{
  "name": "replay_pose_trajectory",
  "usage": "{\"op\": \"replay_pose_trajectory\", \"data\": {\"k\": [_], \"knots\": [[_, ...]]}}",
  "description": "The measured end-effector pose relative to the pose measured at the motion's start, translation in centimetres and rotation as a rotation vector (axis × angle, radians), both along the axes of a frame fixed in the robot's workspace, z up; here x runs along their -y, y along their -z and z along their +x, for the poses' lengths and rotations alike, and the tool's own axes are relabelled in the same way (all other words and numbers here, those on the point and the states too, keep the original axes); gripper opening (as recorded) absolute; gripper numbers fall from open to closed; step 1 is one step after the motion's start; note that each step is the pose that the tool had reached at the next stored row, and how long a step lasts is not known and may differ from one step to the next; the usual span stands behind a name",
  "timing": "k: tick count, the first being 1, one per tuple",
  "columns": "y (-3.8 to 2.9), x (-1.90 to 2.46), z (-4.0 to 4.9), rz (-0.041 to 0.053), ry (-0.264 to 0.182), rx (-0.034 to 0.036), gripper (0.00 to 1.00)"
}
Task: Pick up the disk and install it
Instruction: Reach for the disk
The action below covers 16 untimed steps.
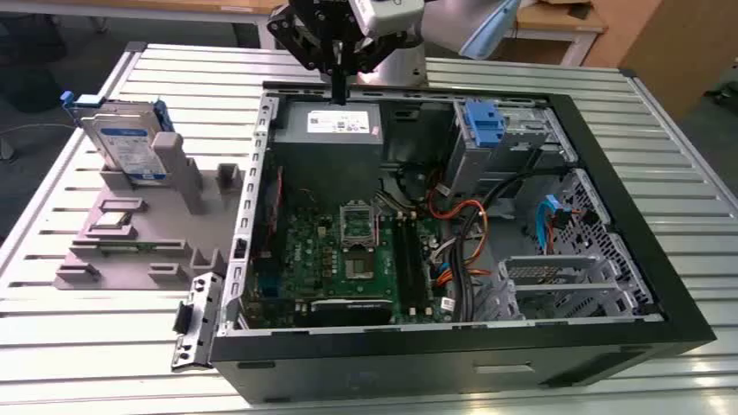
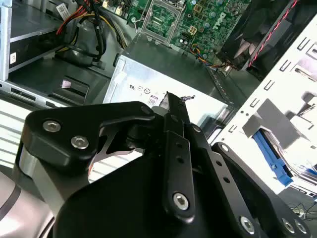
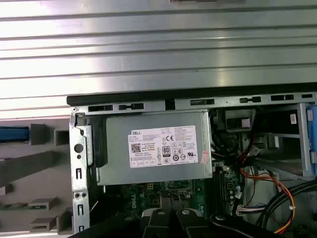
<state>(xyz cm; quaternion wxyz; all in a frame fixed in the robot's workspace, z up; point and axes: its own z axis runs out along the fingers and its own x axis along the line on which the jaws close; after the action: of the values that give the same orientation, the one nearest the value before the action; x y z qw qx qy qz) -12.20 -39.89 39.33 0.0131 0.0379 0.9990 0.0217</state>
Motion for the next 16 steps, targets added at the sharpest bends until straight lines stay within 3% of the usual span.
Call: {"op": "replay_pose_trajectory", "data": {"k": [11,16], "knots": [[0.00,0.00,-0.03,0.0000,0.000,0.0000,0.11],[0.01,0.00,-0.51,-0.0001,0.000,0.0000,0.11]]}}
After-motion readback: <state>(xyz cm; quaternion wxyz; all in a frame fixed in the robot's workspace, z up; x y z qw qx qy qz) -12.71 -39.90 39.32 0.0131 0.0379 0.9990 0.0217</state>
